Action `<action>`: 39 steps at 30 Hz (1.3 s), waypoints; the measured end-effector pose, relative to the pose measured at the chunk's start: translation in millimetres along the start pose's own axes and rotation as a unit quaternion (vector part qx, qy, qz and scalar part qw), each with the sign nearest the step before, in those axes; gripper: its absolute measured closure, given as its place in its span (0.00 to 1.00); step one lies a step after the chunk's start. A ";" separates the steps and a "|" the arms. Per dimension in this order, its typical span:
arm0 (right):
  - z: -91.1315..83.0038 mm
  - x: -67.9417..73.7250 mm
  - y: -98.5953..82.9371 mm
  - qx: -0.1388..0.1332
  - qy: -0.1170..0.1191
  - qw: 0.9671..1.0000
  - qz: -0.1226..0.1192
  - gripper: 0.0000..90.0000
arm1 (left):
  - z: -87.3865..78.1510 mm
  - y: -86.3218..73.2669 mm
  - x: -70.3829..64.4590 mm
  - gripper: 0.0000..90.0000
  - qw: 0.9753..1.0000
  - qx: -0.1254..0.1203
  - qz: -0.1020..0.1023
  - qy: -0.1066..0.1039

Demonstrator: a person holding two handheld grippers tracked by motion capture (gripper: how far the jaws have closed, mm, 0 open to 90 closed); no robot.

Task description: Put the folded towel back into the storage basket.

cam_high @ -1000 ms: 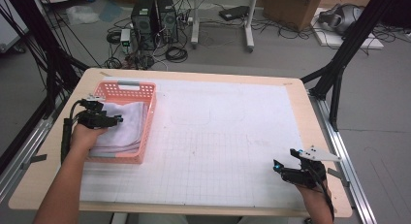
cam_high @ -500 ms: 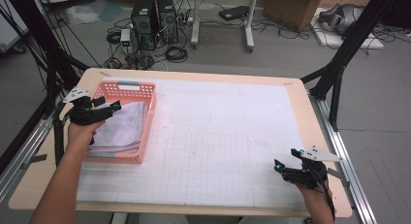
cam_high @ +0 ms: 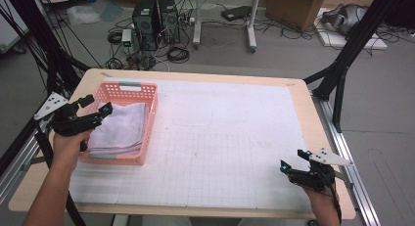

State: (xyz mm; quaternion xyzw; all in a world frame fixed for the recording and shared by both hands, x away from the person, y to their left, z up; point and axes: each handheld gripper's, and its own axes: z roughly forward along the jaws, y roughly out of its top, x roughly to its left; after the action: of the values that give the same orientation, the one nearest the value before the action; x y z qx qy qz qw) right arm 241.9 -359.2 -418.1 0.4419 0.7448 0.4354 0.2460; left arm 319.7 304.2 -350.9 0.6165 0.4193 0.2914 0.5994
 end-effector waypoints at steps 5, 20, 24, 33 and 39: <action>-2.4 -2.1 -0.4 -0.009 0.003 1.000 0.007 0.23 | -13.8 -3.7 -16.9 0.22 0.999 -0.015 0.006 -0.034; -3.8 -1.1 1.8 -0.030 0.013 0.999 0.008 0.23 | -19.4 -31.3 -64.0 0.23 0.998 -0.014 0.008 -0.064; -0.1 1.0 3.8 -0.029 0.017 0.999 0.003 0.23 | -13.6 -35.7 -79.6 0.23 0.997 0.002 0.023 -0.077; -1.6 6.6 3.8 -0.024 0.019 0.999 -0.005 0.23 | 1.6 -45.8 -119.0 0.23 0.992 0.007 0.023 -0.120; -3.1 6.4 3.8 -0.027 0.018 0.999 -0.006 0.23 | 15.0 -50.2 -142.8 0.23 0.988 0.016 0.033 -0.148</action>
State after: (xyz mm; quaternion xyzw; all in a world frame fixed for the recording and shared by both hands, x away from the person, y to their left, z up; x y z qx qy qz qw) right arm 238.1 -354.1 -413.1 0.4229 0.7394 0.4618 0.2472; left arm 255.9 169.6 -381.5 0.6754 0.3104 0.2099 0.6351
